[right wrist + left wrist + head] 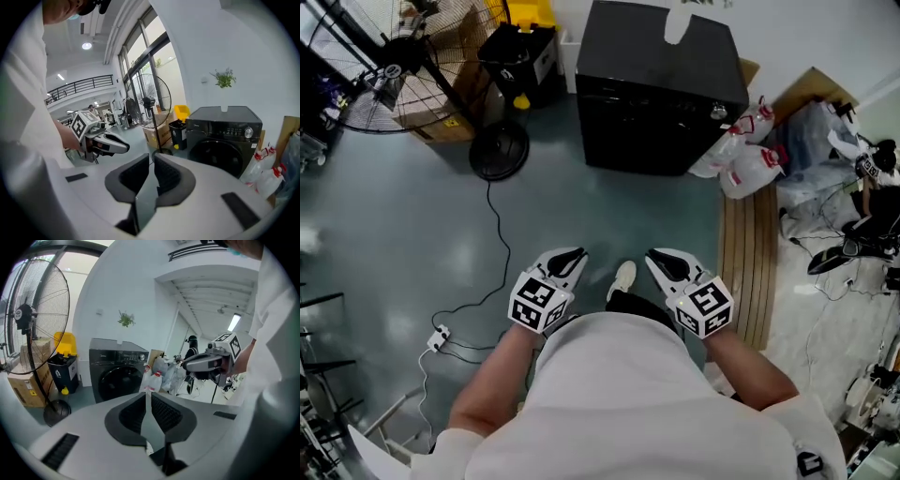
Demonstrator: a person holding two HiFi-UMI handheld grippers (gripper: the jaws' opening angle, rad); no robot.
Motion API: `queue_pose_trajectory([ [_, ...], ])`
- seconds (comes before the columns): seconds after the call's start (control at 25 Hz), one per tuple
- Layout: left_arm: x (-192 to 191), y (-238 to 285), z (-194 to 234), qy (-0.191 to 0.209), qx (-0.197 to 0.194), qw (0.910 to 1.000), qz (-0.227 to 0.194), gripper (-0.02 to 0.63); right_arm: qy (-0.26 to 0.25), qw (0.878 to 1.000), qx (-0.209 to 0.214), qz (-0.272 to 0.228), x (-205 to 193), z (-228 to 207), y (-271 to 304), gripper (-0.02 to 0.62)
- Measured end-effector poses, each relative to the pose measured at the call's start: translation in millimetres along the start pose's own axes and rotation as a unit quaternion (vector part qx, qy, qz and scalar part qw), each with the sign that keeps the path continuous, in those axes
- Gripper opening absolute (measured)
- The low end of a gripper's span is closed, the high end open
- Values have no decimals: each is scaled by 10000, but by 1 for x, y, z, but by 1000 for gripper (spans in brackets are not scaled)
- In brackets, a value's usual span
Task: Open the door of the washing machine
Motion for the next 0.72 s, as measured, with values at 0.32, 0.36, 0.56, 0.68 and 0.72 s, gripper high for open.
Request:
queue_pose_trajectory([
  [0.32,61,86,84,12,272,9994,203,58,247,9996,-89,-42,28,-93,41,49],
  [0.36,67,96,94,41,256,9993,254,58,340,9993,-142,-18,29,-101,44,49],
  [0.56,85,149,155,469,-9,9966,672,60,566,9971,-467,193,34,-133,69,49],
  [0.68,94,181,198,685,-259,9931,914,64,643,9948,-704,354,44,-148,95,51],
  [0.72,99,192,213,759,-342,9917,981,72,664,9938,-794,402,50,-153,106,52],
])
Point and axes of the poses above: the fingertips, and each gripper's own axes: y forward along the fingers, z to its left, x out of its top, the point moved 9 cm from there along -y, backward along the fingers, and after that the axes turned 5 degrees about -x, right-handed, at the moved point
